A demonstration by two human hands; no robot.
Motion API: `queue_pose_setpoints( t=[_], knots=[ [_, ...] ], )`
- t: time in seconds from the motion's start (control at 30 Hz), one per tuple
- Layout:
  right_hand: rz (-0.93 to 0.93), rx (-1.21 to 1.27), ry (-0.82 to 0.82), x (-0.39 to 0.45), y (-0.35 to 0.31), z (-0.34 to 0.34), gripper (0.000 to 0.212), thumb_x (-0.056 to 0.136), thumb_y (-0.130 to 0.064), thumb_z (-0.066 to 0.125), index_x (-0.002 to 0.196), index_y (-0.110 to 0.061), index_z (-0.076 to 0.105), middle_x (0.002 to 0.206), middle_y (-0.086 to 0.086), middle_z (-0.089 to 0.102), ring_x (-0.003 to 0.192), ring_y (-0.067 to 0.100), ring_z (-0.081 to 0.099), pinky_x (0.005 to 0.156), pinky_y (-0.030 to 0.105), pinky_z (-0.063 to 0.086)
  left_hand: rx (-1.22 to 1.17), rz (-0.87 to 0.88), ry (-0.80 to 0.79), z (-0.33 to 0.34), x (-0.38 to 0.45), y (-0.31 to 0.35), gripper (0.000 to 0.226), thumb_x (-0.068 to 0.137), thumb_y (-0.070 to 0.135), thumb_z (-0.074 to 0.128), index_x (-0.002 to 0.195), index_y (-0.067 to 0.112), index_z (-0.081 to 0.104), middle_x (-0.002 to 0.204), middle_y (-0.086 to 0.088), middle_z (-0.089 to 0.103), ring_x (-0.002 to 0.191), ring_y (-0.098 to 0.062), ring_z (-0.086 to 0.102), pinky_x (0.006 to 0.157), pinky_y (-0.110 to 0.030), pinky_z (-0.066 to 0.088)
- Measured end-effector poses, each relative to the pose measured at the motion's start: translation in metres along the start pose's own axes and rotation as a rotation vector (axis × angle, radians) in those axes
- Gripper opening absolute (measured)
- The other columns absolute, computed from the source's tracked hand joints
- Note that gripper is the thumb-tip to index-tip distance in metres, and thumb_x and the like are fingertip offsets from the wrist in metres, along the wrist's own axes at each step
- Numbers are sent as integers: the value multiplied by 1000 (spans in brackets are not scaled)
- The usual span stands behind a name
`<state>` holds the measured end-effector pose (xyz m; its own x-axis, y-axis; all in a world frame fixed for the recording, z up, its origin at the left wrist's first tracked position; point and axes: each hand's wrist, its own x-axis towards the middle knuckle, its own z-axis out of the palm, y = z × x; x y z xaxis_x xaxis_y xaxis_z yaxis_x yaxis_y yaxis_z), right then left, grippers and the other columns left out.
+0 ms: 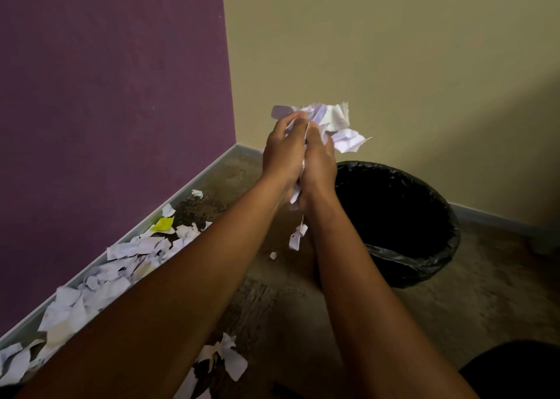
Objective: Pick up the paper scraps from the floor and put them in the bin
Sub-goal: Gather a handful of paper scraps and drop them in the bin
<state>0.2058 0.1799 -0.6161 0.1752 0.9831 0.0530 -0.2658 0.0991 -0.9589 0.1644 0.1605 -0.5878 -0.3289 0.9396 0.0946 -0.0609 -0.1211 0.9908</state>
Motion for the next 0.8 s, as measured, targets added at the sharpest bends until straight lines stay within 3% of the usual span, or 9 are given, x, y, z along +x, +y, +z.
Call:
queue_pose_setpoints(
  t=[0.17,0.4,0.53,0.67,0.73,0.8],
  knots=[
    [12,24,71,23,-20,-35,52,74,-60,53,114,-29,64,106,3,74,96,29,73,91,52,55,-19,-4,-101,49,-2,11,22,95,38,53,114,33,64,112,8,66,101,-11,67,90,-32,55],
    [64,50,146,39,-21,-83,47,76,-55,53,111,-25,67,100,3,76,92,29,74,89,52,56,-42,-94,-195,96,-2,-8,28,96,36,52,119,27,64,111,6,66,99,-13,68,87,-32,55],
    [156,7,234,40,-7,-103,38,82,-47,57,110,-24,67,98,1,76,89,20,74,87,47,59,35,-184,-255,105,0,-36,23,94,39,52,112,33,64,116,5,69,105,-16,67,97,-39,53],
    [406,-128,134,42,15,-123,50,79,-44,57,123,-20,59,111,10,69,86,23,71,57,31,57,236,-329,-362,97,6,-61,30,98,36,46,122,29,62,117,-3,65,106,-23,64,95,-34,51],
    [477,-239,36,36,9,-128,21,92,-31,54,101,-12,59,88,7,63,69,18,61,53,24,45,338,-383,-407,90,10,-65,19,97,35,46,96,29,64,107,-7,65,93,-23,62,80,-32,47],
    [533,-264,18,35,11,-130,20,98,-23,50,79,-17,51,75,1,52,62,14,49,56,25,41,406,-357,-403,85,15,-66,19,96,34,49,83,28,61,100,-5,65,87,-22,60,78,-31,46]
  ],
)
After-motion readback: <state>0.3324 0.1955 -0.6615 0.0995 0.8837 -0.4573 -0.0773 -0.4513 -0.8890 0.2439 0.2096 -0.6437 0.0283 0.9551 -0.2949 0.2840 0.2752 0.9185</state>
